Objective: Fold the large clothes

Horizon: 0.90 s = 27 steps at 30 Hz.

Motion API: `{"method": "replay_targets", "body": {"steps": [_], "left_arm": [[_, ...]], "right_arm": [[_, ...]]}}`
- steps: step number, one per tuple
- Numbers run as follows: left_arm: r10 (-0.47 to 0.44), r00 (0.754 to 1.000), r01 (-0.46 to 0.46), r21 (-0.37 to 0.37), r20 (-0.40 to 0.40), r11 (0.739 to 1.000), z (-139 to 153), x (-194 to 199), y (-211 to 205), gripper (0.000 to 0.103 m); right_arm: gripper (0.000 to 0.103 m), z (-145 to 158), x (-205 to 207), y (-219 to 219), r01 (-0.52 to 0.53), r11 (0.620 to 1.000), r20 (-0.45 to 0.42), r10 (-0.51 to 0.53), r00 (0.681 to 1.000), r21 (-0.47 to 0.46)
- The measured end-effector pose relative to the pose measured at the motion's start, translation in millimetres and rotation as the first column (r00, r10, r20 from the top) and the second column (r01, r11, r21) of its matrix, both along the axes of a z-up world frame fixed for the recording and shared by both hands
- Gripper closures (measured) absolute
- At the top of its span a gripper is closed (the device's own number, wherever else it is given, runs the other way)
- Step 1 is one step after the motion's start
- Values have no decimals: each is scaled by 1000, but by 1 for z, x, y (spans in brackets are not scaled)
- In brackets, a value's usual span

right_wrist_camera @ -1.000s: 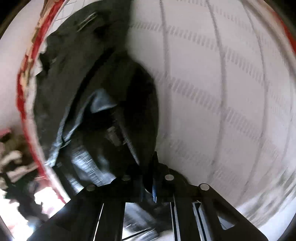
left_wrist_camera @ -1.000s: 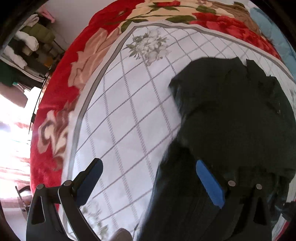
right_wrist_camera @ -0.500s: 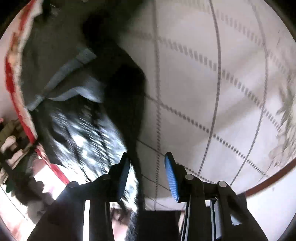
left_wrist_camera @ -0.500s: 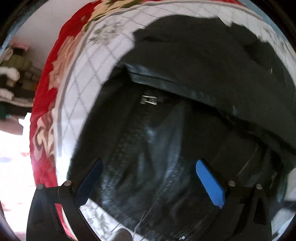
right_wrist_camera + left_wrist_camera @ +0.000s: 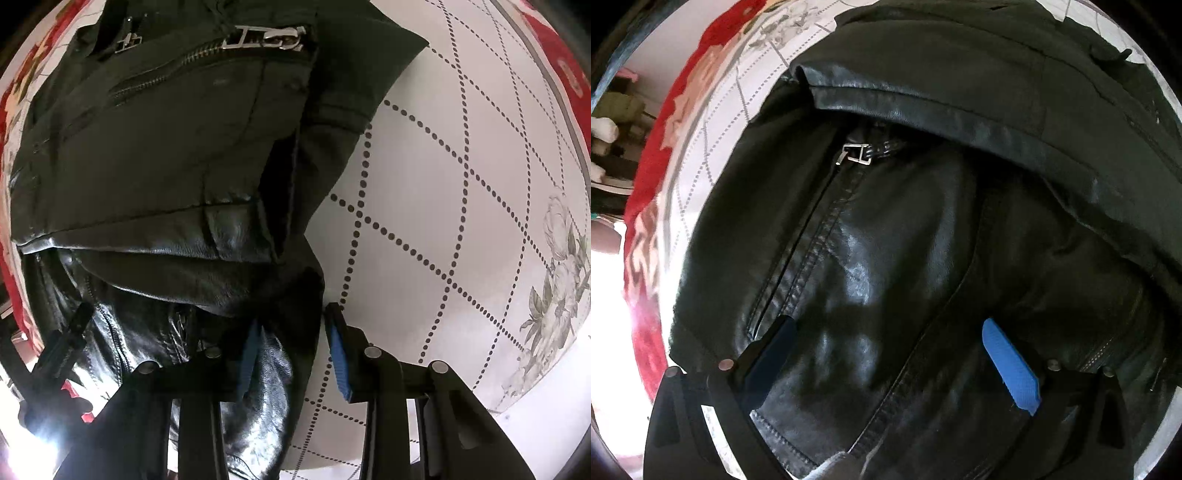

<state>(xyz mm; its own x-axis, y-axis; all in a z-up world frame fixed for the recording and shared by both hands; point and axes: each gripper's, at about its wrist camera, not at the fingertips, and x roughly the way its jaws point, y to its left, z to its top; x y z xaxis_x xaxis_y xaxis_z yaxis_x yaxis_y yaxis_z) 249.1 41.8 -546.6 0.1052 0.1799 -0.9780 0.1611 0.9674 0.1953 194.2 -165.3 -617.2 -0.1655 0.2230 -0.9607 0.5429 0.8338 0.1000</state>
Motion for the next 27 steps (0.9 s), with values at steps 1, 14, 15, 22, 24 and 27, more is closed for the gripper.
{"method": "replay_targets", "body": {"steps": [1, 14, 15, 22, 24, 27], "left_arm": [[-10, 1000, 10, -11, 1, 1000, 0, 2, 2, 0], [33, 999, -34, -91, -14, 995, -7, 17, 28, 0], [33, 999, -34, -93, -12, 995, -7, 17, 29, 0], [33, 999, -33, -103, -4, 994, -8, 7, 35, 0], [31, 1000, -31, -104, -2, 994, -8, 3, 34, 0], [26, 1000, -26, -108, 1, 994, -4, 2, 30, 0]], "right_arm": [[66, 0, 1, 0, -5, 1000, -5, 5, 1000, -2], [65, -6, 9, -17, -27, 1000, -11, 27, 1000, -4], [65, -6, 8, -15, -29, 1000, -10, 29, 1000, -9], [65, -3, 7, -3, -16, 999, -48, 13, 999, -49], [63, 2, 8, 0, -20, 1000, -61, 19, 998, -19], [62, -5, -1, 7, -89, 996, -82, 89, 993, -5]]}}
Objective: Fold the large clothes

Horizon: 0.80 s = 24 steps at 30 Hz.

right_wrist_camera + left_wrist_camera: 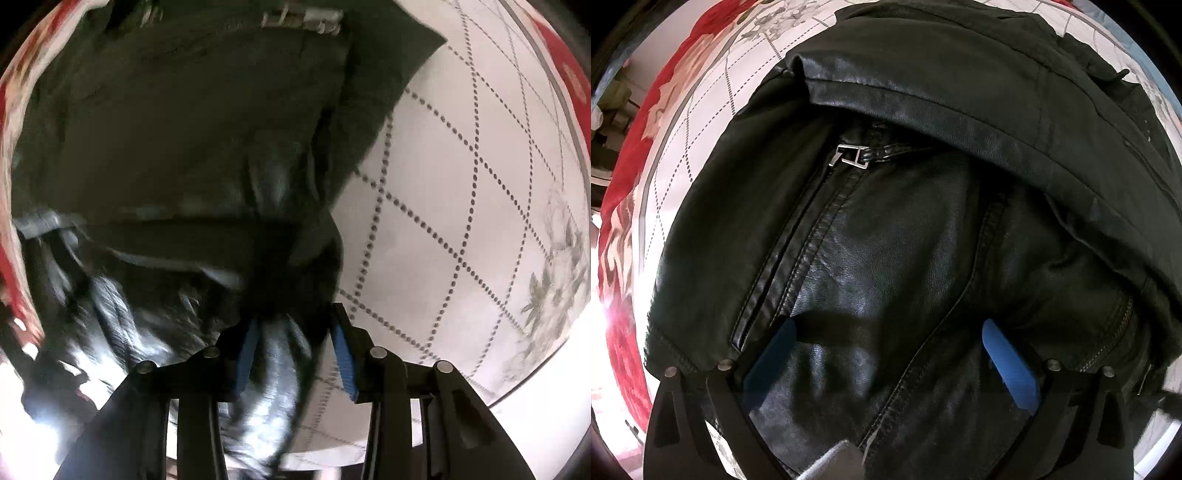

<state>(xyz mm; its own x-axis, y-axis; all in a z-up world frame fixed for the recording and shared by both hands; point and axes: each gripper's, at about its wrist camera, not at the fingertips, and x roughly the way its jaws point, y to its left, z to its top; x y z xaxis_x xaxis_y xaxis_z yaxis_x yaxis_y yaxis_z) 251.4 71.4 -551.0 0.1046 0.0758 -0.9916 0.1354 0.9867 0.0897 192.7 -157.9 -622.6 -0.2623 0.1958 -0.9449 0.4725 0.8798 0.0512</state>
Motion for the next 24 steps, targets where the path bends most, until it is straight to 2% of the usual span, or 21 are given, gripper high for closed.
{"method": "replay_targets", "body": {"steps": [4, 6, 8, 11, 14, 16, 20, 24], "left_arm": [[-7, 1000, 7, 21, -4, 1000, 10, -1, -1, 0], [-15, 999, 13, 54, 35, 998, 25, -5, -3, 0], [-39, 996, 31, 99, 76, 995, 45, -14, -6, 0], [-101, 987, 79, 171, 128, 982, 74, -40, -20, 0], [-216, 961, 158, 296, 174, 942, 94, -82, -52, 0], [-278, 945, 202, 361, 173, 911, 104, -108, -74, 0], [-357, 930, 288, 421, 92, 860, 105, -166, -131, 0], [-409, 912, 352, 465, 22, 812, 89, -217, -178, 0]], "right_arm": [[62, -3, -7, -4, 2, 1000, -6, -1, 1000, 27], [62, 2, -11, -9, 16, 999, -23, -15, 1000, 47], [59, 12, -24, -20, 64, 992, -18, -62, 998, 109], [59, 28, -43, -41, 69, 990, -5, -68, 998, 126], [59, 36, -65, -67, 54, 992, -10, -53, 999, 112], [59, 36, -77, -81, 52, 991, -21, -50, 999, 121], [59, 40, -94, -126, 13, 992, -42, -8, 999, 126], [58, 40, -98, -168, -12, 991, -40, 17, 999, 130]]}}
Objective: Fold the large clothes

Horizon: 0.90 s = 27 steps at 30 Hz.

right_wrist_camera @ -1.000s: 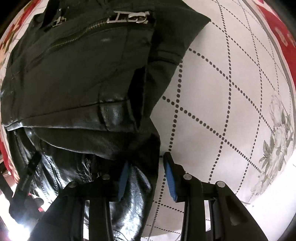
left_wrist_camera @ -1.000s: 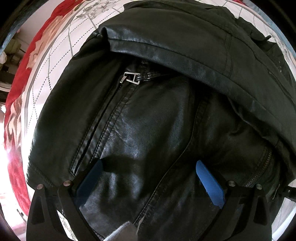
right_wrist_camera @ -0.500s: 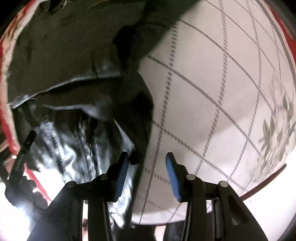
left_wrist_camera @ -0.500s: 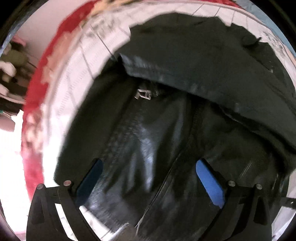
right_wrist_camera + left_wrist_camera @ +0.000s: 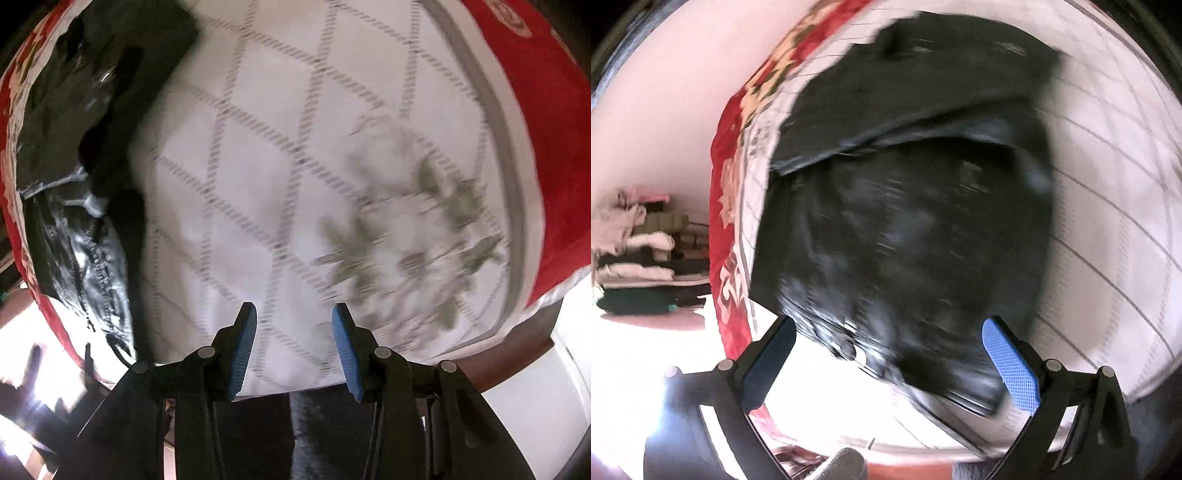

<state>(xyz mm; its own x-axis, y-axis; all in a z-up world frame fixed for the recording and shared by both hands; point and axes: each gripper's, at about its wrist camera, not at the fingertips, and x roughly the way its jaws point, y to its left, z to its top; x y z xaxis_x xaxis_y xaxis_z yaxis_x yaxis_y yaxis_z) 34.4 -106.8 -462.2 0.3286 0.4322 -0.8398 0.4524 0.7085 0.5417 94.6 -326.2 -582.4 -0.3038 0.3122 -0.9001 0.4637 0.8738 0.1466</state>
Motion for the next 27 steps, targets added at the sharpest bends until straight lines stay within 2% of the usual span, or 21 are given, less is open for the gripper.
{"method": "replay_targets", "body": {"steps": [2, 5, 8, 14, 18, 19, 20, 21, 22, 23, 24, 25, 26, 27], "left_arm": [[-19, 1000, 20, 47, -24, 999, -17, -18, -17, 0], [-23, 999, 28, 115, -48, 993, -48, -24, -28, 0], [-29, 999, 32, 197, -21, 980, -75, -15, -29, 0], [-12, 996, -11, 259, 87, 966, -77, 20, -25, 0], [70, 993, -89, 213, 97, 973, -73, 52, -7, 2], [89, 991, -106, 191, 95, 976, -70, 57, -1, 9], [97, 991, -112, 167, 94, 980, -67, 61, 3, 26], [104, 991, -114, 133, 81, 984, -64, 62, 5, 36], [102, 992, -110, 110, 76, 988, -62, 62, 5, 56], [95, 993, -101, 86, 71, 991, -60, 61, 3, 76], [86, 994, -90, 66, 67, 994, -58, 60, 2, 84], [79, 995, -83, 53, 65, 995, -56, 58, -1, 94], [74, 995, -77, 44, 67, 996, -54, 58, -2, 96], [73, 995, -76, 38, 69, 996, -52, 58, -3, 96]], "right_arm": [[58, 0, 2, -29, 10, 1000, 4, -10, 1000, 2], [58, -2, 8, -65, 47, 999, 12, -47, 999, 4], [58, -5, 12, -92, 81, 997, 22, -81, 996, 5], [58, -10, 42, -142, 97, 994, 39, -99, 994, 41], [58, -21, 61, -132, 92, 988, 112, -106, 988, 122], [58, -21, 67, -126, 96, 982, 144, -119, 982, 161], [58, -22, 72, -122, 100, 973, 175, -138, 975, 209], [56, -24, 79, -119, 107, 957, 203, -165, 965, 270], [54, -27, 86, -117, 122, 930, 227, -210, 951, 348], [48, -33, 94, -115, 141, 884, 249, -274, 929, 446], [40, -39, 99, -110, 152, 847, 254, -316, 914, 509], [37, -49, 107, -105, 171, 799, 239, -365, 900, 576], [35, -56, 111, -100, 192, 766, 225, -403, 887, 613], [32, -64, 117, -97, 218, 715, 205, -455, 867, 664]]}}
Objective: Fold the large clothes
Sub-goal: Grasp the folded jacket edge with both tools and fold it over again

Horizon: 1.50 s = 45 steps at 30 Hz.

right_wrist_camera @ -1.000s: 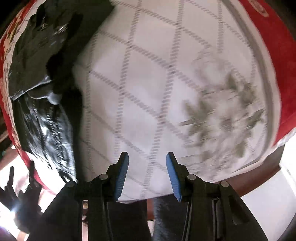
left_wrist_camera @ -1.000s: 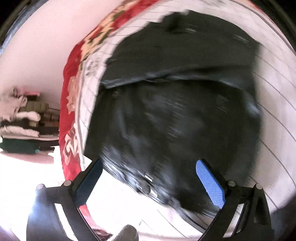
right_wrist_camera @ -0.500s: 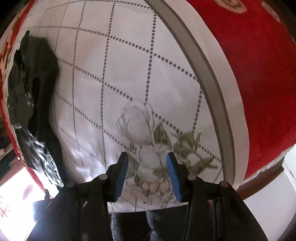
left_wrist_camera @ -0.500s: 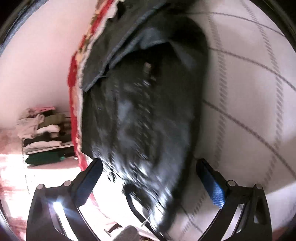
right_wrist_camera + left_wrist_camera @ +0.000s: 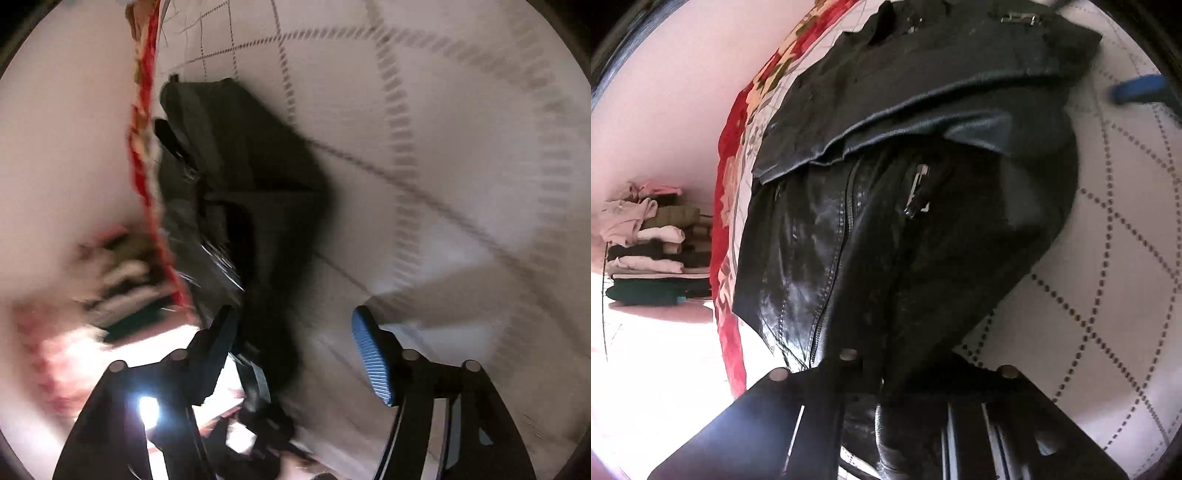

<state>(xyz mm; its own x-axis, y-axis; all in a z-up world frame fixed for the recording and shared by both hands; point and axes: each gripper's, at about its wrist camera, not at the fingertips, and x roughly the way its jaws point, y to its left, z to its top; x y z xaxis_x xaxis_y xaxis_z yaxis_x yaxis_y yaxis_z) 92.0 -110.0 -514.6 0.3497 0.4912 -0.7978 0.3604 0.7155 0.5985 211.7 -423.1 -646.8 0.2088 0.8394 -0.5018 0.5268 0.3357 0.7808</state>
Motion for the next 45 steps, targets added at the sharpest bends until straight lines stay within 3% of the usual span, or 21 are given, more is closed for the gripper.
{"method": "replay_targets", "body": {"steps": [4, 5, 6, 9, 13, 15, 18, 24, 27, 32, 35, 38, 40, 41, 43, 45], "left_arm": [[-19, 1000, 19, -15, 6, 1000, 5, -3, -3, 98], [-30, 999, 30, -14, 11, 999, 7, -5, -5, 99], [-39, 999, 40, -16, 13, 999, 10, -7, -6, 99], [-73, 997, 74, -30, 22, 997, 24, -11, -8, 100], [-88, 996, 91, -88, 32, 992, 53, -21, -6, 101], [-106, 994, 108, -143, 22, 984, 76, -31, -7, 101], [-150, 989, 146, -222, -4, 964, 111, -50, -13, 101], [-92, 992, 50, -399, -86, 916, 154, -33, 5, 101], [2, 991, -67, -477, -135, 876, 152, 0, 37, 100], [126, 974, -209, -545, -186, 812, 125, 60, 99, 100], [189, 954, -290, -574, -231, 765, 97, 93, 139, 99], [232, 929, -362, -582, -288, 728, 64, 115, 167, 96], [238, 904, -415, -602, -355, 682, 42, 129, 187, 93], [240, 897, -430, -609, -371, 667, 36, 135, 195, 91], [256, 882, -465, -634, -397, 618, 32, 143, 213, 82], [284, 871, -489, -660, -401, 570, 37, 146, 232, 73]], "right_arm": [[34, -18, 21, 23, 46, 992, -9, -45, 999, 114], [39, -18, 29, 24, 60, 992, -21, -58, 998, 114], [65, -18, 32, 27, 67, 992, -24, -65, 998, 103], [81, -11, 34, 47, 72, 997, -31, -71, 997, 25], [84, 30, 23, 41, 52, 997, -31, -54, 998, -52], [85, 46, 11, 54, 47, 996, -44, -51, 998, -80], [85, 89, -10, 35, 14, 989, -65, -24, 998, -150], [84, 172, -5, 41, -107, 944, -113, 75, 991, -313], [84, 192, 33, 68, -177, 922, -117, 145, 983, -344], [83, 191, 111, 147, -235, 889, -107, 209, 972, -394], [82, 175, 145, 185, -269, 863, -132, 235, 963, -428], [80, 141, 178, 220, -311, 830, -175, 258, 950, -463], [73, 116, 196, 240, -355, 809, -211, 287, 934, -468], [64, 106, 203, 247, -374, 805, -228, 299, 926, -461], [46, 91, 213, 253, -374, 833, -238, 299, 924, -408], [44, 92, 217, 250, -334, 885, -204, 280, 938, -324]]}}
